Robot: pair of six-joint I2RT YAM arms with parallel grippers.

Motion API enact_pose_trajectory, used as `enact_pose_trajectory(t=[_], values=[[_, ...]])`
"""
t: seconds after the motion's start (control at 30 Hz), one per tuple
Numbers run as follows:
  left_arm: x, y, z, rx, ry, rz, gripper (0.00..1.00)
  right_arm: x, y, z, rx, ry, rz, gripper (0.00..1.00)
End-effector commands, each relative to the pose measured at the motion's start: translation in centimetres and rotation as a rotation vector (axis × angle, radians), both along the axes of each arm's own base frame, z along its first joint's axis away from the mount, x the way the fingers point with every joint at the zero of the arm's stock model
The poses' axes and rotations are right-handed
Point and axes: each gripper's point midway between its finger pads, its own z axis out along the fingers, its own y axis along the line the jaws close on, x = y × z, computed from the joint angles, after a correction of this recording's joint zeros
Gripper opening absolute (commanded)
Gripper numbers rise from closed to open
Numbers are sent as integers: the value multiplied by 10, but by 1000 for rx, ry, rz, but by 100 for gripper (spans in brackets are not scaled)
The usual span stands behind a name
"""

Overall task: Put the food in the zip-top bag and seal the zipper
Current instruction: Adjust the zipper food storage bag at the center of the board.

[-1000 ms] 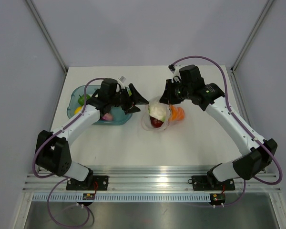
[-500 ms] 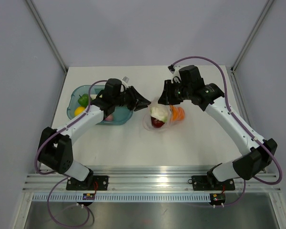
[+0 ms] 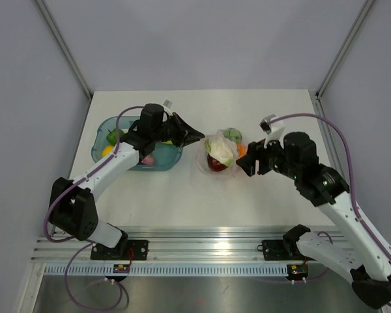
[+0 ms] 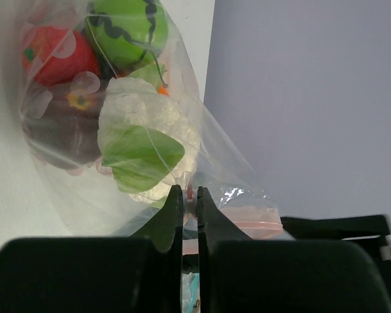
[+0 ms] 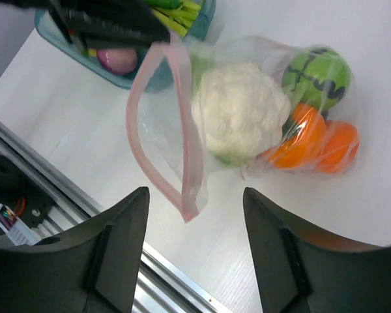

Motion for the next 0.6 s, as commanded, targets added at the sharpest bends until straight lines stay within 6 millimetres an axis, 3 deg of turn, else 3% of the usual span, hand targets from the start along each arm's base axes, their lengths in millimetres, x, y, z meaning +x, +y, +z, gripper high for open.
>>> enact_pose_trajectory(t=[0.0,0.03,0.2,0.57], values=[[8,9,56,-66,-111,69,0,-17,5,-1,42,-232,122,68],[10,10,58,-66,-114,82,0,-25,-2,7,62,-285,111,68],[17,16,58,-63,-96,119,0,-32,-6,-30,-56,-271,134,65],[29,16,70,-68,-95,156,0,-20,29,-65,-259,-345,189,64]])
